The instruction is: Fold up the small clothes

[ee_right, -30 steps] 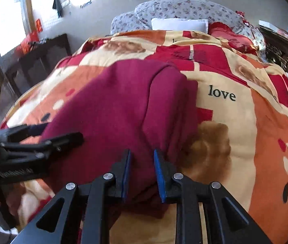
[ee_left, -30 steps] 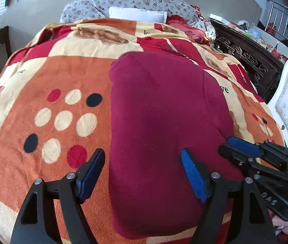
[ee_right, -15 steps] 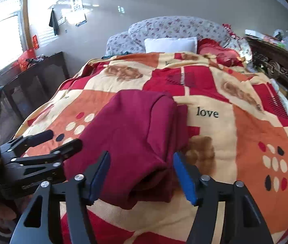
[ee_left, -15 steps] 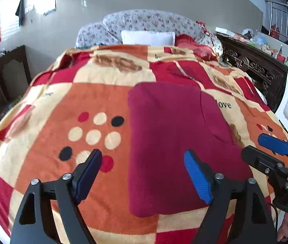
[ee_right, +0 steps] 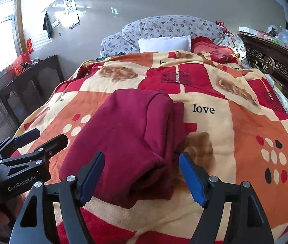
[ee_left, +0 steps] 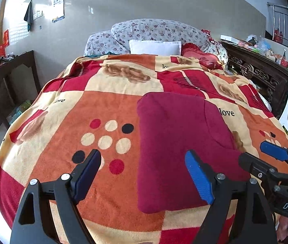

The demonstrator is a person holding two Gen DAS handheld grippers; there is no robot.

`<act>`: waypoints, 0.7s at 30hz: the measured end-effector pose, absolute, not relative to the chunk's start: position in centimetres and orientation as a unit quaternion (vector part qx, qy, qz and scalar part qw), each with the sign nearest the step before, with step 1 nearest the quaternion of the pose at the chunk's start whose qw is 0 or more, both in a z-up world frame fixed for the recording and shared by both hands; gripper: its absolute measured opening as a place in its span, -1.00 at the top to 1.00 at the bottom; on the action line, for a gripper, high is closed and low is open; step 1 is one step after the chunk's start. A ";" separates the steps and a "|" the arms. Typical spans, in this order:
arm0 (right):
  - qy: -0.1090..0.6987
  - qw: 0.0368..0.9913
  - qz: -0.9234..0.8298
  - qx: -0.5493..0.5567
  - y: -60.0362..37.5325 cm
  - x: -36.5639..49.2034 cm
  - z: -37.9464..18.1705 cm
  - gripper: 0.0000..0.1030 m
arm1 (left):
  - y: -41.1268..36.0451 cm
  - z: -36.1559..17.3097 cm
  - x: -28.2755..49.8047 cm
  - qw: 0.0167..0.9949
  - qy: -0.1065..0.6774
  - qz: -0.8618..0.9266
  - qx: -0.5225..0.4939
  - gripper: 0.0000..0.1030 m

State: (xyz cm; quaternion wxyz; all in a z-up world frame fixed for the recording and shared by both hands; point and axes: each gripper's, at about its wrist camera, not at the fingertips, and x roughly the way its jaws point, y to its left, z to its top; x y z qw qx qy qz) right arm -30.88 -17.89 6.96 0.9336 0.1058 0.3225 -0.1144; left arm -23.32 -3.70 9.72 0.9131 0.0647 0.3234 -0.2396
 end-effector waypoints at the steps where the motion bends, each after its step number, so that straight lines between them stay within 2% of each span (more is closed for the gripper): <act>1: 0.323 0.933 -0.115 0.106 -17.9 -30.9 6.9 -0.57 | -3.7 9.7 -23.4 0.913 0.323 -0.239 0.066 -0.63; 21: 0.337 0.929 -0.109 0.107 -17.9 -30.1 6.0 -0.64 | -3.9 9.5 -23.2 0.915 0.322 -0.235 0.068 -0.63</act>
